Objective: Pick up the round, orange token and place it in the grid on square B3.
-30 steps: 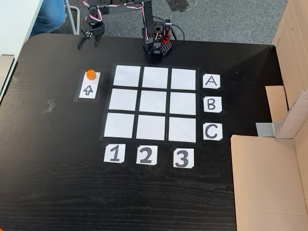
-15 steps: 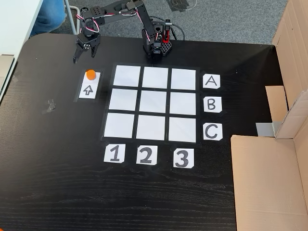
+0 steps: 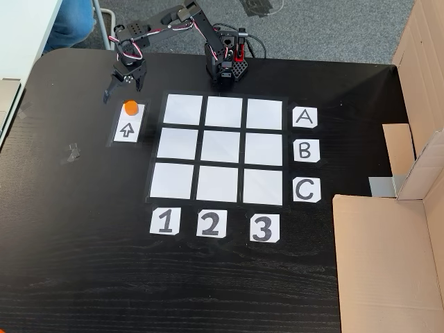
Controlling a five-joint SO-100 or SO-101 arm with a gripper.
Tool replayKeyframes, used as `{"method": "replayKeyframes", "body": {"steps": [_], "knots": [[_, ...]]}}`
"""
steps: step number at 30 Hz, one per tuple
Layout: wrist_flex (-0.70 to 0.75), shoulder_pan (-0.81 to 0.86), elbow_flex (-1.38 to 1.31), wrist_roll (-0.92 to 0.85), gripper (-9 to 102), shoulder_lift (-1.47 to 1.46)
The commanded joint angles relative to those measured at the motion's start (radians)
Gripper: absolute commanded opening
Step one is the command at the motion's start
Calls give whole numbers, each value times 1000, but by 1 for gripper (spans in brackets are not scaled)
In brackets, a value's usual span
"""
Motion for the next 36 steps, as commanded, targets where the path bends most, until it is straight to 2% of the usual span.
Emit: {"method": "replayKeyframes", "body": {"steps": [1, 5, 13, 23, 36], "knots": [[-2, -18, -40, -6, 64, 0], [-3, -44, -54, -6, 68, -21], [-3, -75, -84, -6, 69, -81], [-11, -14, -118, -15, 70, -129], [-14, 41, -181, -189, 70, -170]]}}
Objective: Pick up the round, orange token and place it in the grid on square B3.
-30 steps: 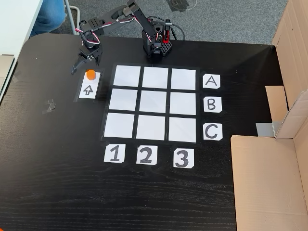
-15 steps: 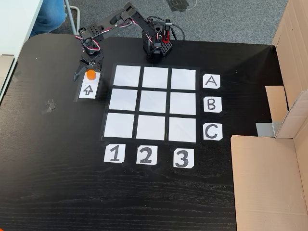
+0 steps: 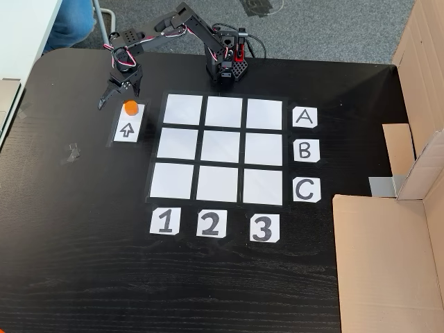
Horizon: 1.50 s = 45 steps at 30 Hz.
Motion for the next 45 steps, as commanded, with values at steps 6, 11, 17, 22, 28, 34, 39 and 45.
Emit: {"method": "replayKeyframes", "body": {"steps": [6, 11, 17, 22, 28, 34, 39, 45], "knots": [[-9, 5, -98, -75, 70, -48], [-9, -5, -127, -86, 70, -83], [-12, -29, -127, -81, 70, -91], [-14, -40, -121, -72, 70, -91], [-35, -34, -117, -25, 70, -106], [-66, -29, -115, 49, 70, -121], [-78, -32, -109, 64, 63, -133], [-135, -46, -74, 60, 9, -137]]}}
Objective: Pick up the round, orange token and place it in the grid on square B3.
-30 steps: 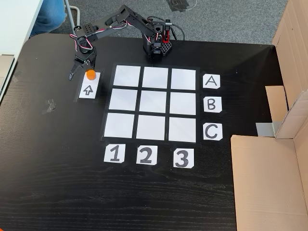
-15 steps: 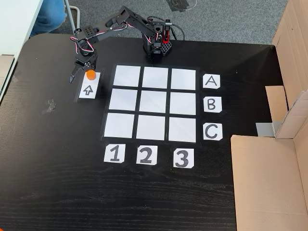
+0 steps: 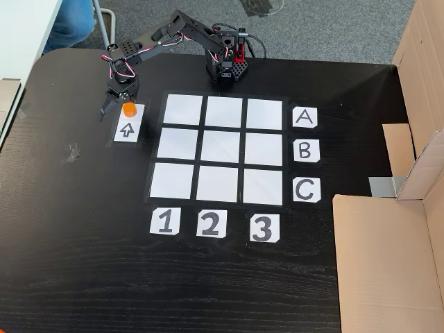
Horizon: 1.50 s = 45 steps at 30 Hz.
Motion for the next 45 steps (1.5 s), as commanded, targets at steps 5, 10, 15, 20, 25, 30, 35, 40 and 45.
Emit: {"method": "replayKeyframes", "body": {"steps": [5, 10, 15, 20, 25, 30, 35, 40, 45], "knots": [[-26, -21, 14, 3, 6, 6], [-26, -37, 34, -52, -1, 18], [-28, -37, 40, -63, 21, 26], [-3, -41, 126, -195, 60, 54], [-3, -58, 181, -261, 63, 95], [-2, -71, 189, -291, 63, 110], [-2, -87, 192, -293, 63, 110], [-2, -98, 199, -293, 51, 120], [-3, -110, 204, -290, -1, 129]]}}
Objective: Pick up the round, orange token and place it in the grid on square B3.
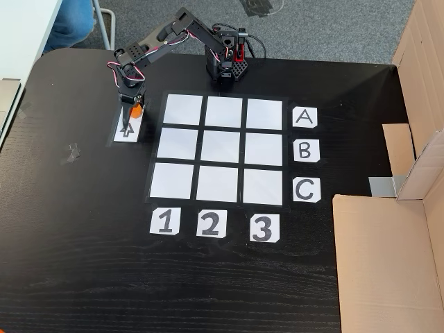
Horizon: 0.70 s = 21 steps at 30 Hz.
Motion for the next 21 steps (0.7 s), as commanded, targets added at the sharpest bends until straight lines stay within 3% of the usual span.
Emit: {"method": "replayKeyframes", "body": {"steps": [1, 11, 14, 21], "knots": [[8, -18, 2, 12, -1, 26], [-15, -3, -14, 64, -1, 95], [-94, -12, 69, 29, -1, 238], [-107, -196, 261, -25, -1, 646]]}}
